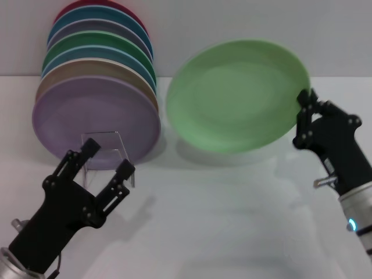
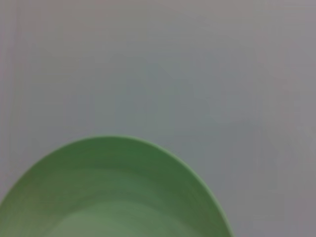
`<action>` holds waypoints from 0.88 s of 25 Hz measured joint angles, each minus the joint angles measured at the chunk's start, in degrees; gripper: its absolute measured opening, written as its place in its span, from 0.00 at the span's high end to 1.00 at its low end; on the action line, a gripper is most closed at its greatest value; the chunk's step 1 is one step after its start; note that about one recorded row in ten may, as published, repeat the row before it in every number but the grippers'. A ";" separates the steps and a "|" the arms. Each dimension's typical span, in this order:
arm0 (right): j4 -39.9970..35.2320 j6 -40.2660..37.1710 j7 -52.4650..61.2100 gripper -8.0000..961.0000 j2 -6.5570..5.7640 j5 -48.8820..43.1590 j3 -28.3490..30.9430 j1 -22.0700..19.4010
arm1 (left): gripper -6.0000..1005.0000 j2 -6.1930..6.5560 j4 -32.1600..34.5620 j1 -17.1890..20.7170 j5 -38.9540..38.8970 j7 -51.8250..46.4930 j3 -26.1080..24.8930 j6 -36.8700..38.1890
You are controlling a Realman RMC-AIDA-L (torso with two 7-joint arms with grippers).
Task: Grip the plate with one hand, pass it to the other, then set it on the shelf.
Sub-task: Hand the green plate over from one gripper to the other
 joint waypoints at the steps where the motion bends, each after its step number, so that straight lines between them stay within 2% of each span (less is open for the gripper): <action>1: 0.12 -0.49 -0.17 0.98 0.05 0.07 -1.08 -0.40 | 0.20 -0.01 -0.02 -0.30 0.00 0.00 0.72 -1.09; 8: 2.53 -2.40 -2.51 0.98 0.31 0.41 -7.07 -3.47 | 0.20 -0.03 -1.25 -0.97 0.18 0.51 1.74 -7.10; 22: 8.70 -2.47 -13.39 0.97 0.42 3.63 -13.34 -7.09 | 0.20 -0.09 -2.11 -1.39 -0.21 3.28 2.00 -10.42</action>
